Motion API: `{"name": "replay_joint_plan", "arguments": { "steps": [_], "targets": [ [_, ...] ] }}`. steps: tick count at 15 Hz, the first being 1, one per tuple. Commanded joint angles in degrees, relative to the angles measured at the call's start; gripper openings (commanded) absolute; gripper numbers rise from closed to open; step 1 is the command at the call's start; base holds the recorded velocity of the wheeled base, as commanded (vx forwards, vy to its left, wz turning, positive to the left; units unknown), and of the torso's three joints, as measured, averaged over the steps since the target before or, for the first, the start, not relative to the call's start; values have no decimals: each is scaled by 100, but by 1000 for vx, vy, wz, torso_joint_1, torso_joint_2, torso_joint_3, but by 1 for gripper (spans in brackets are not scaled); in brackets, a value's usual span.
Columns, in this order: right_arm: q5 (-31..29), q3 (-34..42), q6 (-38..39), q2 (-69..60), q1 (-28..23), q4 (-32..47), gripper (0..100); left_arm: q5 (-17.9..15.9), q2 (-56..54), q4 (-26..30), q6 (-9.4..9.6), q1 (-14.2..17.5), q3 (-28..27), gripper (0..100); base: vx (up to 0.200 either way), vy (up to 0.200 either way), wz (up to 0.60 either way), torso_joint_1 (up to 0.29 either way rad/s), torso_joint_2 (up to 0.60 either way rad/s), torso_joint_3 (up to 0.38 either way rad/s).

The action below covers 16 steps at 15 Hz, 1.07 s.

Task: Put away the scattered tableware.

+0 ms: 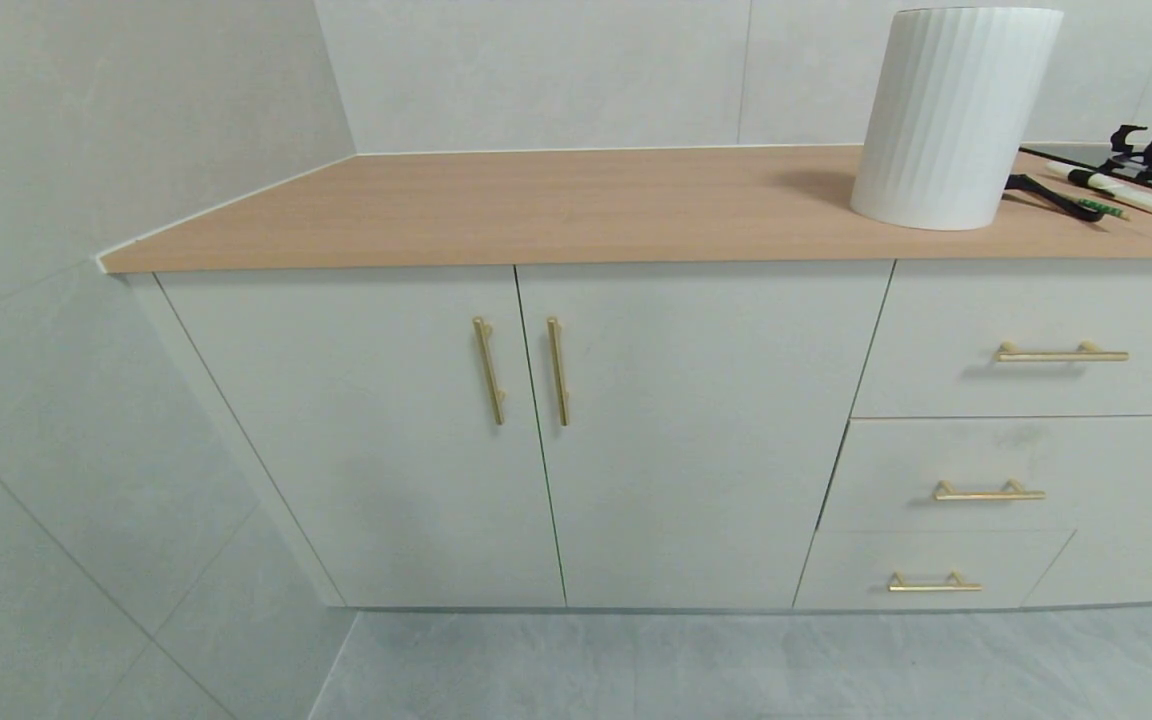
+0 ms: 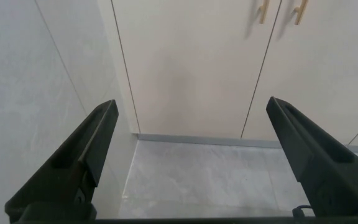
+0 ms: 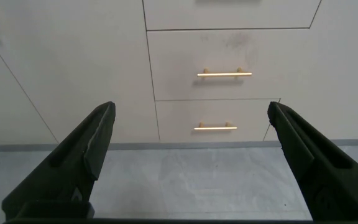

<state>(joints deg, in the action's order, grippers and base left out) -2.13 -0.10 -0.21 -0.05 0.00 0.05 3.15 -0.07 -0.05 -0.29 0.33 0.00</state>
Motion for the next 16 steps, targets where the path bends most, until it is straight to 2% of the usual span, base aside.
{"name": "replay_joint_plan", "arguments": {
  "steps": [1,2,16],
  "targets": [
    [2,1,-6,14,0,4,100,2,7,-4,3,2,0,100,0,0,0,0,0,0],
    [2,1,-6,5,0,4,100,2,7,-4,3,2,0,100,0,0,0,0,0,0],
    [2,1,12,5,0,4,100,2,7,-4,-15,2,0,100,0,-200,0,4,3,2]
  ]
}}
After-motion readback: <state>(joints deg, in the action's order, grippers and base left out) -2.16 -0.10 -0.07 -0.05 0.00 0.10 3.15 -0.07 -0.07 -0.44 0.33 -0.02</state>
